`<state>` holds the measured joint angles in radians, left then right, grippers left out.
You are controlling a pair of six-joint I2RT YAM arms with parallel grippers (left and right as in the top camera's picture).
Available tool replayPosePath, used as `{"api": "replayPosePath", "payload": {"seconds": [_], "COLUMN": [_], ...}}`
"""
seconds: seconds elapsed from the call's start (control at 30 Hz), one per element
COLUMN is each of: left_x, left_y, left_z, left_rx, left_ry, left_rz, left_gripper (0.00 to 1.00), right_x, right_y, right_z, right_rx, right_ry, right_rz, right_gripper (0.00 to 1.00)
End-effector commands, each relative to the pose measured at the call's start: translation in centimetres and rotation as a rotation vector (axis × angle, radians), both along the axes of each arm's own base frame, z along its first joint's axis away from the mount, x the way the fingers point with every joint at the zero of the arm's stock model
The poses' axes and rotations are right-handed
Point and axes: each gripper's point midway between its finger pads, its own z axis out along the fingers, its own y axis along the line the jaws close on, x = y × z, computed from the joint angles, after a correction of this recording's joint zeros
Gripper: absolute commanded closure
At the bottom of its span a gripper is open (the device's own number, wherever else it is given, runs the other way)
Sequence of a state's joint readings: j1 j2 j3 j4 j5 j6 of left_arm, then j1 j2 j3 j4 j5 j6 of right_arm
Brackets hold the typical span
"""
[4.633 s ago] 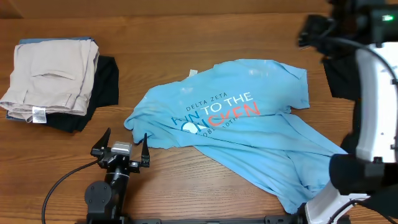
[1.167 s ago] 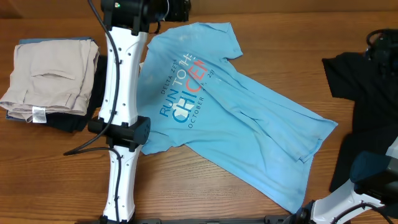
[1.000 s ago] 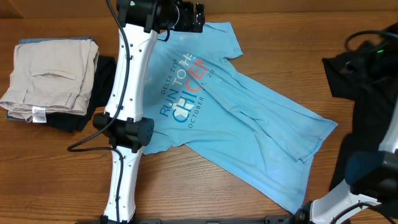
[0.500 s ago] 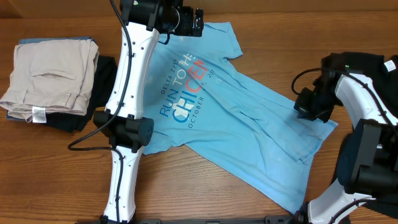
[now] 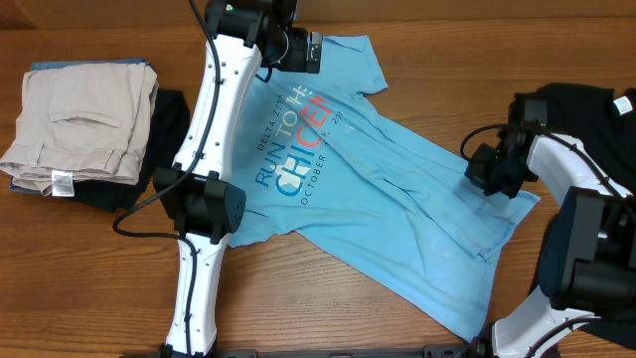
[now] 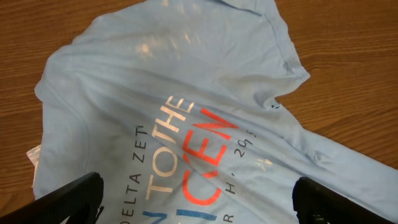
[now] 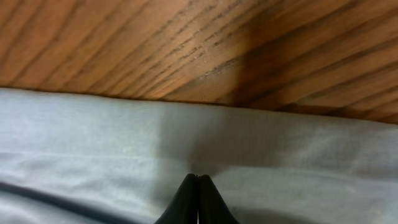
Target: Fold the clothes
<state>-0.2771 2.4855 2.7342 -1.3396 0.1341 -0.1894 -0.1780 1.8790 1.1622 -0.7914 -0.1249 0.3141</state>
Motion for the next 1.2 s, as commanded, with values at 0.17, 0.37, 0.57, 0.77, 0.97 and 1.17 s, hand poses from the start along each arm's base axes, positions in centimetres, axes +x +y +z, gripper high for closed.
{"api": "replayPosePath", "payload": {"seconds": [0.17, 0.37, 0.57, 0.77, 0.97, 1.17], "left_x": [0.0, 0.0, 0.2, 0.6, 2.5, 4.4], "left_y": [0.3, 0.4, 0.8, 1.6, 1.0, -0.9], "left_z": [-0.5, -0.5, -0.6, -2.6, -7.3, -4.7], "left_rx": [0.011, 0.017, 0.04, 0.093, 0.09, 0.03], "left_ry": [0.009, 0.006, 0.001, 0.013, -0.009, -0.135], "left_rz": [0.011, 0.007, 0.018, 0.041, 0.023, -0.082], "left_gripper": [0.0, 0.0, 0.0, 0.0, 0.08, 0.33], "right_x": [0.3, 3.3, 6.0, 10.5, 13.3, 18.0], "right_y": [-1.6, -2.5, -3.4, -7.1, -9.4, -7.7], "right_z": [-2.0, -2.8, -6.7, -3.2, -0.6, 12.5], "right_rx": [-0.102, -0.141, -0.168, -0.276, -0.297, -0.171], "right_ry": [-0.063, -0.184, -0.234, -0.383, -0.51, -0.641], "right_rz": [-0.019, -0.029, -0.039, -0.096, -0.096, -0.032], "right_gripper": [0.96, 0.96, 0.96, 0.96, 0.96, 0.78]}}
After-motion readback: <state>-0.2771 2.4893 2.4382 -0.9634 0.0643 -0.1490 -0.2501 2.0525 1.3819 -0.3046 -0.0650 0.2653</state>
